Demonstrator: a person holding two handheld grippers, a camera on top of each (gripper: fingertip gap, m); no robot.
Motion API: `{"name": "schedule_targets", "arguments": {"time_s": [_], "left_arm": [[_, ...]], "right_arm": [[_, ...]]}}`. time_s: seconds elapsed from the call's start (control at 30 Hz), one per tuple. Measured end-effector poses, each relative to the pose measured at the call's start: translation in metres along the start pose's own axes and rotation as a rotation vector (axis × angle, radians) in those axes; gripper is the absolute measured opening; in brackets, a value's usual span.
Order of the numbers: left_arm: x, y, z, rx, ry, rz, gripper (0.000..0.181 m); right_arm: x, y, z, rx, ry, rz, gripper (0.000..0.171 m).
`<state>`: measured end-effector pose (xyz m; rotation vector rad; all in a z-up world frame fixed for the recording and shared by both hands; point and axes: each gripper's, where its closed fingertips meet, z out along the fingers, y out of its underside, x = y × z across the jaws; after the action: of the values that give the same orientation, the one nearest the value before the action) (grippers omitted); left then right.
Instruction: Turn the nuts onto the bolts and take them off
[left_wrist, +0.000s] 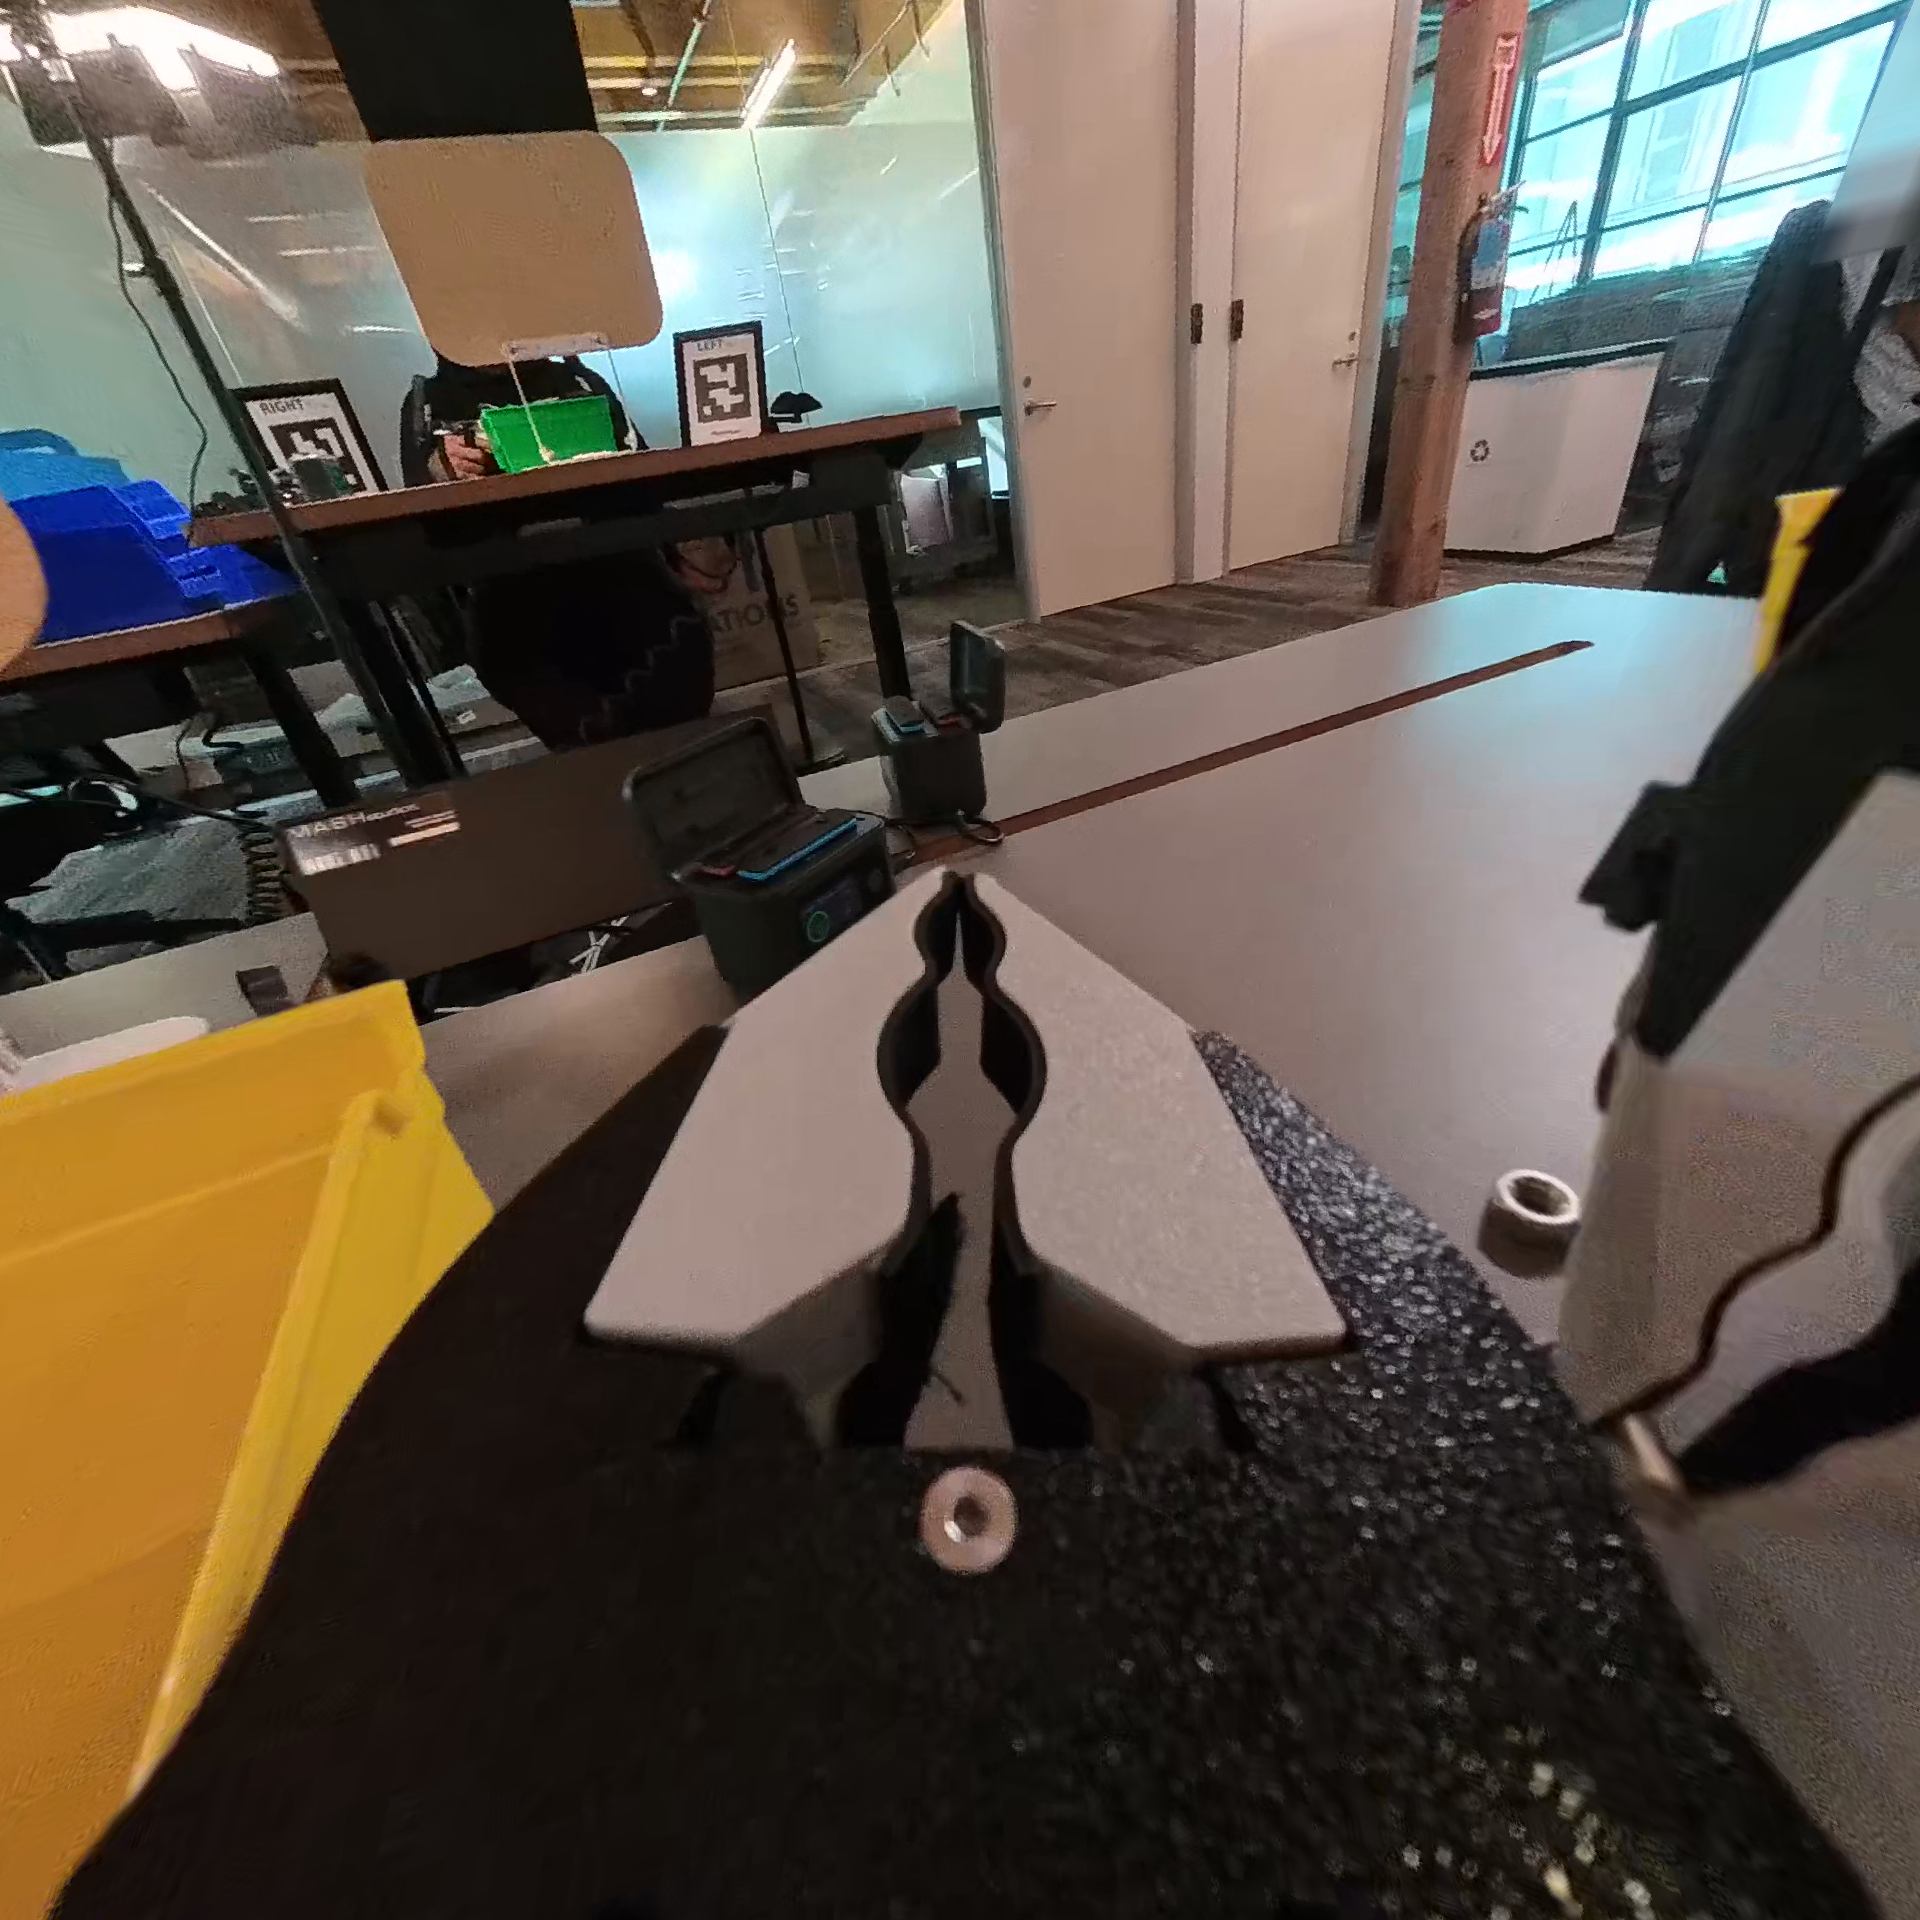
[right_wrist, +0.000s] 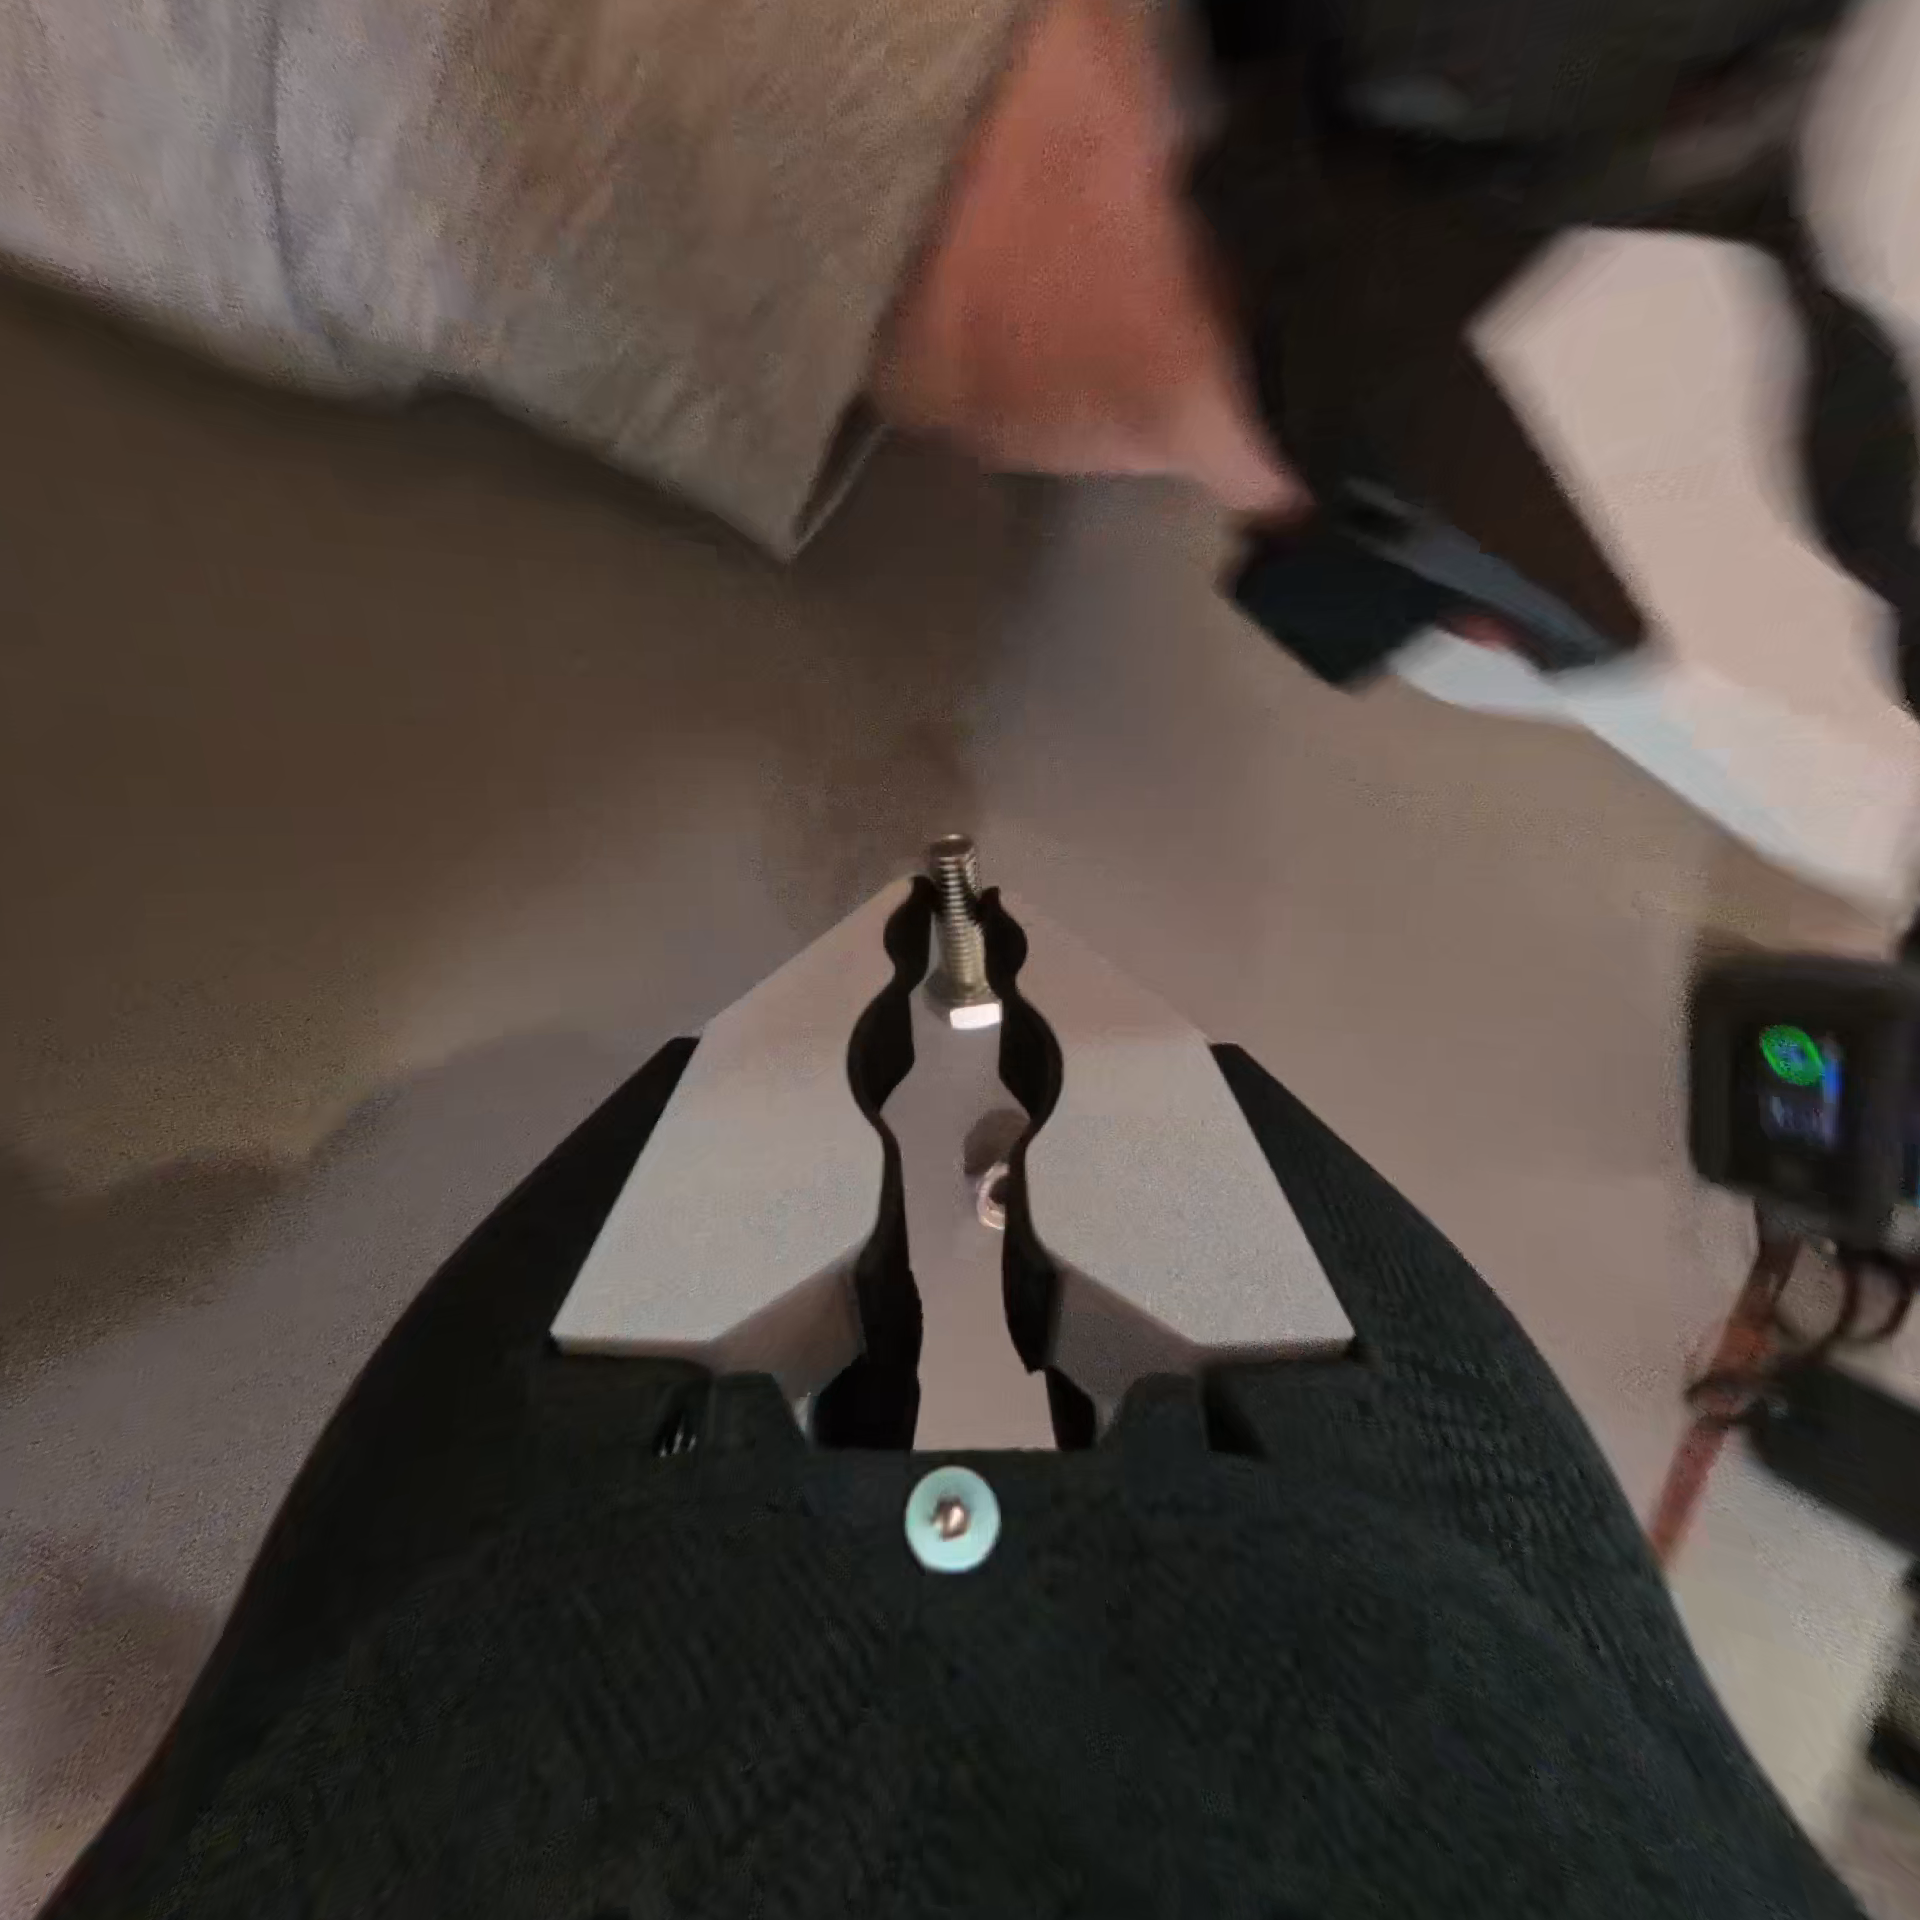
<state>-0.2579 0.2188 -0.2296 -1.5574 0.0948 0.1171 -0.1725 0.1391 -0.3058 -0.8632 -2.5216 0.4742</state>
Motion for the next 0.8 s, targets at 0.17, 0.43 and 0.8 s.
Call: {"name": "schedule_targets", "arguments": {"time_s": [0.17, 0.43, 0.8], "left_arm": [[-0.008, -0.026, -0.012, 0.140, -0.065, 0.004, 0.000], [0.109, -0.033, -0.014, 0.160, 0.566, 0.016, 0.038], [0.160, -0.013, -0.026, 0.032, 0.842, -0.063, 0.029]], "right_arm": [[0.042, -0.004, -0.082, 0.727, 0.353, 0.521, 0.007], [0.022, 0.027, -0.128, 1.215, 0.323, 0.707, 0.007], [0.017, 0.027, -0.119, 1.209, 0.268, 0.641, 0.007]]}}
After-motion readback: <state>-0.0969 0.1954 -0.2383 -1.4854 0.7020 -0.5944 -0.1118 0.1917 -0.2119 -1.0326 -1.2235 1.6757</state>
